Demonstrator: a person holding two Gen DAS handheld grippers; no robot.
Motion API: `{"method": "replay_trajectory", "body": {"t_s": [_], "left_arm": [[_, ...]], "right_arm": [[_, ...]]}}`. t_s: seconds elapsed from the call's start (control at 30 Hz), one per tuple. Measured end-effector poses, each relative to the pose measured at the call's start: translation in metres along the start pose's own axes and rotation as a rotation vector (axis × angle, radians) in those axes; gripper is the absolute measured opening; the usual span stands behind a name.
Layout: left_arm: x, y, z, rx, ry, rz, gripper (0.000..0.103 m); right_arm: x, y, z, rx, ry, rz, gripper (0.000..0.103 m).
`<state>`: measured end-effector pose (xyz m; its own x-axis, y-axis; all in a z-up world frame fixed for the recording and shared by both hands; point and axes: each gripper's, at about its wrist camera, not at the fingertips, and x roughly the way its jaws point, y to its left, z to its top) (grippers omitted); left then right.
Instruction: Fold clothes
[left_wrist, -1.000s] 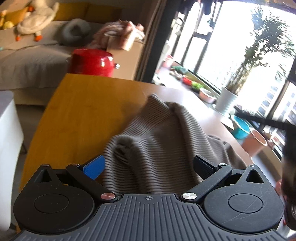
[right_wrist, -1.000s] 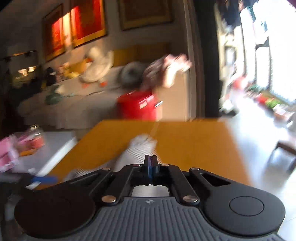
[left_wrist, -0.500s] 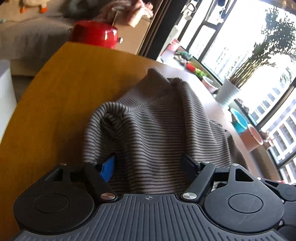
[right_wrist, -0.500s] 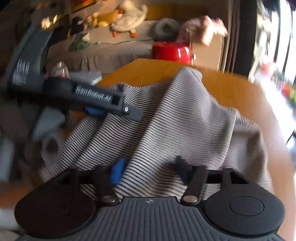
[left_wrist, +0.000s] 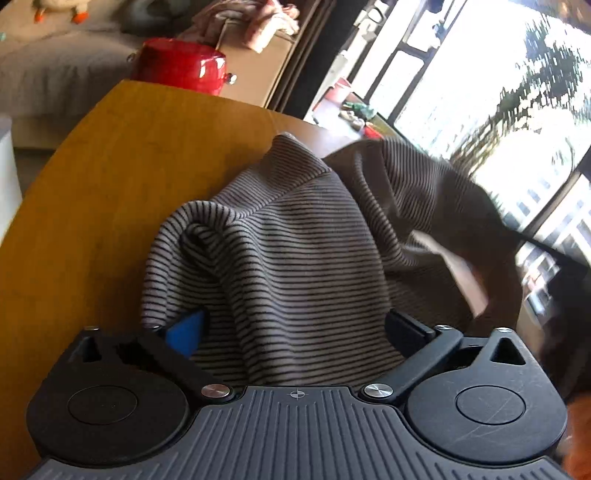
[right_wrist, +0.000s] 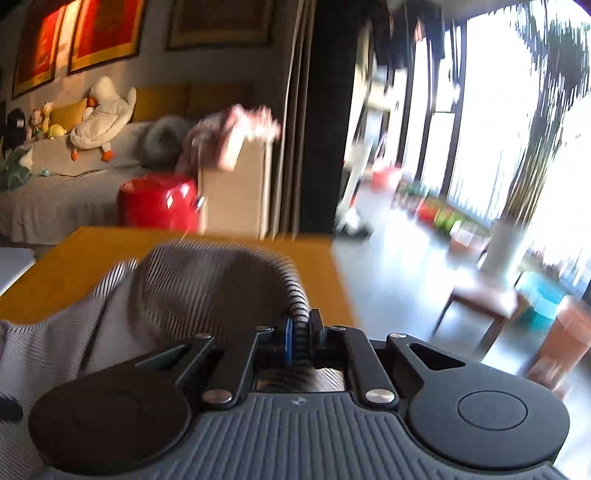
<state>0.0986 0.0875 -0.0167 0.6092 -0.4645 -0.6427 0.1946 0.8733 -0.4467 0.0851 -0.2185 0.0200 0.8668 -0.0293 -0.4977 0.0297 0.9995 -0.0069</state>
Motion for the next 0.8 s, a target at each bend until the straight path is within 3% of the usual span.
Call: {"method": "replay_trajectory", "body": {"t_s": [0.1, 0.2, 0.23, 0.3, 0.33, 0.37, 0.4, 0.53, 0.63, 0.7, 0.73, 0.8], "left_arm": [[0.000, 0.008, 0.004, -0.109, -0.003, -0.037, 0.103], [0.004, 0.005, 0.011, -0.078, 0.021, -0.045, 0.102], [0.006, 0.001, 0.012, -0.052, 0.026, -0.039, 0.097], [0.014, -0.011, 0.017, 0.011, 0.034, -0.008, 0.054], [0.019, -0.016, 0.021, 0.037, 0.037, 0.007, 0.046], [0.023, -0.016, 0.027, 0.047, 0.035, 0.003, 0.028], [0.024, -0.015, 0.035, 0.052, 0.024, -0.002, 0.019], [0.010, -0.007, 0.079, 0.082, -0.108, 0.046, 0.017], [-0.008, 0.013, 0.108, 0.102, -0.252, 0.182, 0.017], [-0.015, 0.032, 0.122, 0.053, -0.272, 0.232, 0.021], [-0.016, 0.037, 0.127, 0.032, -0.260, 0.221, 0.026], [-0.014, 0.034, 0.131, 0.032, -0.234, 0.172, 0.062]], "right_arm": [[0.016, -0.002, -0.026, 0.048, 0.041, 0.044, 0.009], [0.019, 0.001, -0.033, 0.010, 0.019, 0.040, 0.011], [0.021, 0.002, -0.030, 0.000, 0.017, 0.040, 0.011], [0.027, 0.000, -0.025, -0.012, 0.023, 0.027, 0.011], [0.028, -0.002, -0.023, -0.020, 0.025, 0.013, 0.011], [0.029, -0.005, -0.023, -0.025, 0.027, -0.007, 0.011], [0.030, -0.010, -0.022, -0.026, 0.030, -0.026, 0.011], [0.036, -0.031, -0.018, -0.005, 0.044, -0.085, 0.011], [0.040, -0.041, -0.017, -0.005, 0.055, -0.114, 0.011], [0.043, -0.041, -0.015, -0.011, 0.059, -0.104, 0.013], [0.044, -0.039, -0.014, -0.020, 0.058, -0.097, 0.014], [0.048, -0.032, -0.010, -0.046, 0.061, -0.085, 0.016]]}}
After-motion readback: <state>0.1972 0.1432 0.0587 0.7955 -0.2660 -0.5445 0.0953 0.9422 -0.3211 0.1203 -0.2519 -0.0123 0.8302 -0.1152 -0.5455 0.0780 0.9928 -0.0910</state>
